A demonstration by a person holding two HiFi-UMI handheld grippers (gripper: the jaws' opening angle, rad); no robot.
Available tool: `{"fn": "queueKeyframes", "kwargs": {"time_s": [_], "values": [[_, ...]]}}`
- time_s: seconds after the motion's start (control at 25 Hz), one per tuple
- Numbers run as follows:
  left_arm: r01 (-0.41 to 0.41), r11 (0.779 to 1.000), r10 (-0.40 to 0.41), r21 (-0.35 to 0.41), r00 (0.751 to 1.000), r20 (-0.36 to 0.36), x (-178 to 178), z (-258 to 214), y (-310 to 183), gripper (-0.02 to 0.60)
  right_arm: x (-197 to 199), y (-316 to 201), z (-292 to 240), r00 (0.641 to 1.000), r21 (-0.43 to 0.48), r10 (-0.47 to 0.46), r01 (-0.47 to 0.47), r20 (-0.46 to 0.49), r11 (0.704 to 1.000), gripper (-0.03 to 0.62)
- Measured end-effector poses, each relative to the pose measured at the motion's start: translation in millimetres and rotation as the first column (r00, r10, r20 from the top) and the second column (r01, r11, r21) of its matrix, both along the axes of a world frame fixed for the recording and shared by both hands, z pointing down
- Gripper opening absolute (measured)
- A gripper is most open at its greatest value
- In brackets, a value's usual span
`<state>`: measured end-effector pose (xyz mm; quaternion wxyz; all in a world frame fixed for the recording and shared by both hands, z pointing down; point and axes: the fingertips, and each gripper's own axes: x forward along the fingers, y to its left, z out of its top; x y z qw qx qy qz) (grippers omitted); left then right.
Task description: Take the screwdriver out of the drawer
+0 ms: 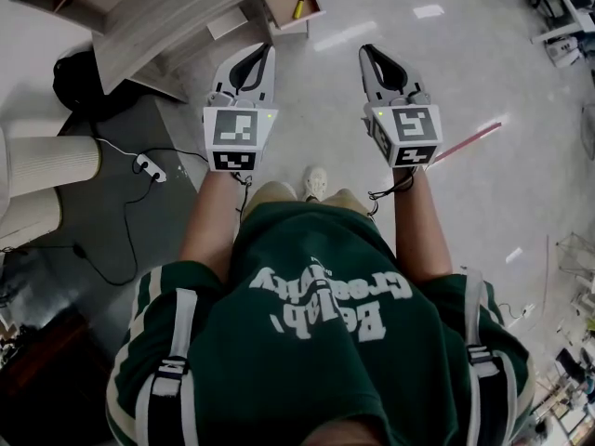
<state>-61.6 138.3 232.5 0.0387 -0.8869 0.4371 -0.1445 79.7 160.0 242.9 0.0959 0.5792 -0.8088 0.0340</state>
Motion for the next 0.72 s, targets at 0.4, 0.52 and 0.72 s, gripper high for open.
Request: {"fn": "queueKeyframes", "kwargs": {"time_s": [0.4, 0.52, 0.72], "values": [[-0.004, 1.000, 0.004, -0.001, 1.000, -0.007, 8.2, 3.7, -37.6, 0.018, 4.1, -36.0, -3.0, 1.000, 0.027, 0.015, -0.015, 0.015, 1.000, 0.037], [-0.008, 1.000, 0.008, -0.007, 1.000, -0.001, 13.2, 8.3, -60.6, 0.018, 11.8, -54.8, 2.2, 0.999, 0.014, 0.028, -0.029, 0.016, 0.999, 0.037], [-0.034, 0.999, 0.034, -0.021, 0.999, -0.004, 24.2, 16.3, -104.7, 0.018, 14.4, -94.7, 11.3, 0.999, -0.007, 0.036, -0.036, 0.003, 0.999, 0.037]]}}
